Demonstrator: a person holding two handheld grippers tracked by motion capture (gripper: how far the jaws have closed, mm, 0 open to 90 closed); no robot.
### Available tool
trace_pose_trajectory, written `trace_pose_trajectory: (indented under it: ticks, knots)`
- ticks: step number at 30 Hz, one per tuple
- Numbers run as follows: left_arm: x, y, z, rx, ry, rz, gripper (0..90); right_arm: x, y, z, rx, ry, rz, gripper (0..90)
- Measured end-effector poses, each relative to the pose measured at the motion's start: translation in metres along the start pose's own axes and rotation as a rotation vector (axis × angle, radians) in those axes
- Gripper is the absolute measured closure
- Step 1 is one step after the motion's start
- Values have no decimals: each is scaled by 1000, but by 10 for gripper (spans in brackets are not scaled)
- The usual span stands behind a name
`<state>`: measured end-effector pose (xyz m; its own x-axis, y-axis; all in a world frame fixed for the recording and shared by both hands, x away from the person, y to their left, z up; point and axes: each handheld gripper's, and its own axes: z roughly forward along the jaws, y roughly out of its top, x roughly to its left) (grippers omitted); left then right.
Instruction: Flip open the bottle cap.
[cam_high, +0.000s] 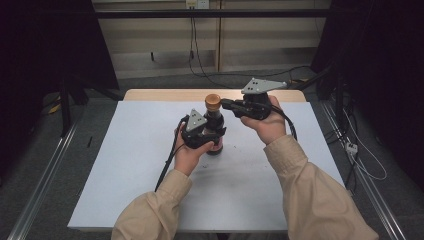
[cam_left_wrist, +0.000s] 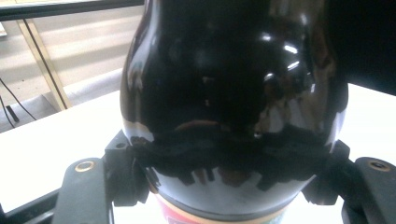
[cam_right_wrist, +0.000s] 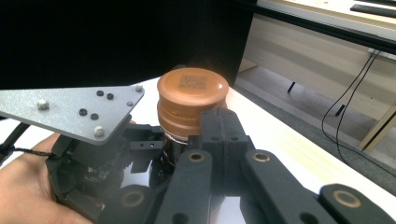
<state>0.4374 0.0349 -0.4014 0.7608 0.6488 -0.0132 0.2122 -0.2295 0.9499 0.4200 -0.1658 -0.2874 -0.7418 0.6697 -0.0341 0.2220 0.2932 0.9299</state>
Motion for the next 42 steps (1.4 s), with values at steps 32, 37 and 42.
trace_pose_trajectory:
  ticks: [32,37,42]
  knots:
    - [-8,6,3,65,48,14,310,21,67,-28,-147,-1,-98,900]
    - [-6,4,3,48,32,4,309,-1,23,-25,-116,-10,11,900]
    - [-3,3,1,48,23,-1,308,-10,0,-20,-96,-14,43,900]
